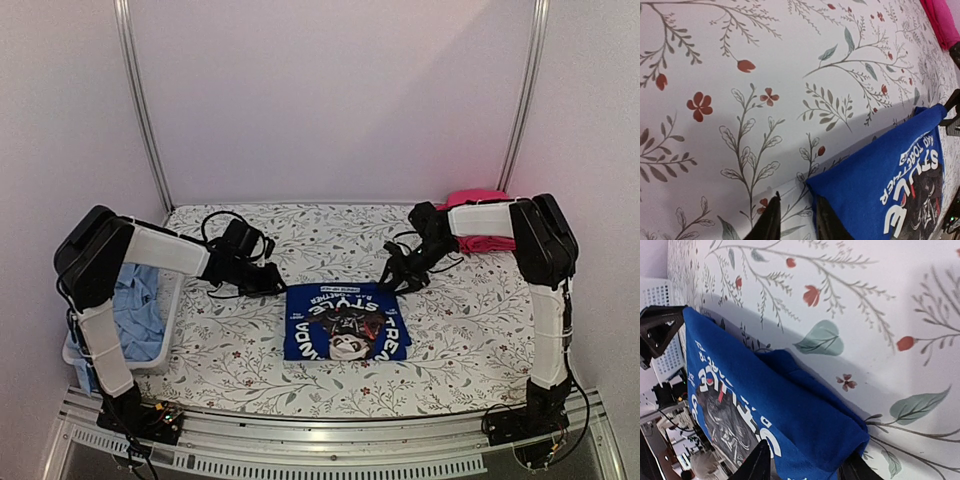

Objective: Fold and stack the mixed laundry pile
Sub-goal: Pick up the 2/3-rectangle-folded T-shirt from the center of the board, then smooth out the square-folded T-shirt at the center of the board.

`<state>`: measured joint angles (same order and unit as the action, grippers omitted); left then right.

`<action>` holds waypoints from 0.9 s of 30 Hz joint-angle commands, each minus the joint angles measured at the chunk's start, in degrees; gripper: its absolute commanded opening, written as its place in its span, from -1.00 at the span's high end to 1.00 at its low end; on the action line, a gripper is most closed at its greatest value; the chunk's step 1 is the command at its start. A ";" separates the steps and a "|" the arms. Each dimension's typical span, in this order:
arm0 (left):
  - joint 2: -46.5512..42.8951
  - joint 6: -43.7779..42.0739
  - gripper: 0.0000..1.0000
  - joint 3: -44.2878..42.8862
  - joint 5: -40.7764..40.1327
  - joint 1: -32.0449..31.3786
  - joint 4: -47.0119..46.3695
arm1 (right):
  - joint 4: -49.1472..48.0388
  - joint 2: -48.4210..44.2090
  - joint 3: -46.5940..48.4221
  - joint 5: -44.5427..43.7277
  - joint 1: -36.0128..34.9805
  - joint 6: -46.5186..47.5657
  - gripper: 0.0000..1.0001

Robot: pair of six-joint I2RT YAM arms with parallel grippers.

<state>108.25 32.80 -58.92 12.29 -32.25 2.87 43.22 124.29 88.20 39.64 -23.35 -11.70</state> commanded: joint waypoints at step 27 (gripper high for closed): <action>-2.88 4.13 0.27 10.77 6.37 -14.47 -8.06 | -18.35 -12.78 -27.03 11.82 -3.49 -4.35 0.07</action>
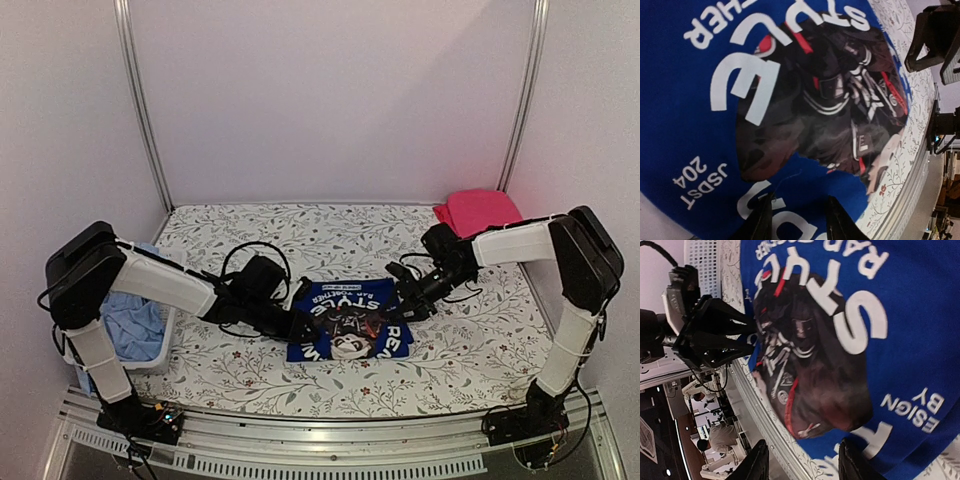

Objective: Fold and stack the mixed laundry pile
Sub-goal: Smooth out the square-folded T-shirt at the center of the board.

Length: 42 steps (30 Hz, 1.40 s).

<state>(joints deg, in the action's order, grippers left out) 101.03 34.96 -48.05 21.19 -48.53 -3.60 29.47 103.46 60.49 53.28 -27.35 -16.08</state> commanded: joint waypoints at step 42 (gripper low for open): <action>0.89 -18.44 -0.23 -14.94 -7.24 4.73 -2.49 | -19.92 14.64 18.81 10.52 8.39 -17.59 -0.09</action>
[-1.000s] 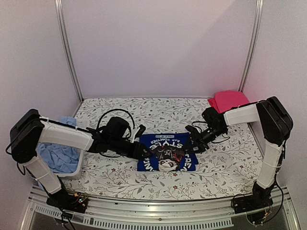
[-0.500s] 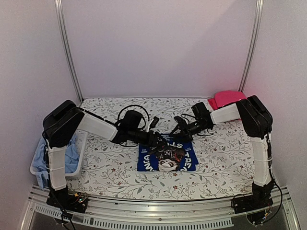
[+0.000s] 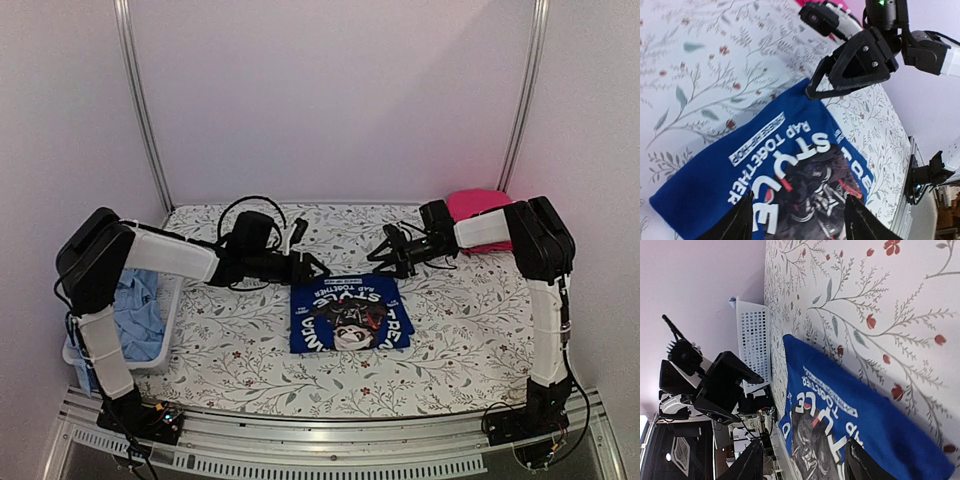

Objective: Fold and stack the mixed laundry pile
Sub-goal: Smooth out the square-folded T-shirt at the center of the board, then pick up the square-folded T-shirt from the center of the board.

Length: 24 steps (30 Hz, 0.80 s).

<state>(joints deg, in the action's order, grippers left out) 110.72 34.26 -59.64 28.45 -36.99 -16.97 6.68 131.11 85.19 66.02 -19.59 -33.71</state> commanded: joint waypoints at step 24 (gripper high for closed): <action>19.02 -50.73 0.11 -31.95 -29.98 -31.50 27.39 | 10.33 -33.38 -39.42 -11.08 8.24 5.67 -0.17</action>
<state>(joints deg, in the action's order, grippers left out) 127.17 -14.09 -88.97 1.15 -68.20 8.97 16.73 98.41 46.85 56.82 -11.49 -29.04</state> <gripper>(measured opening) 0.447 0.581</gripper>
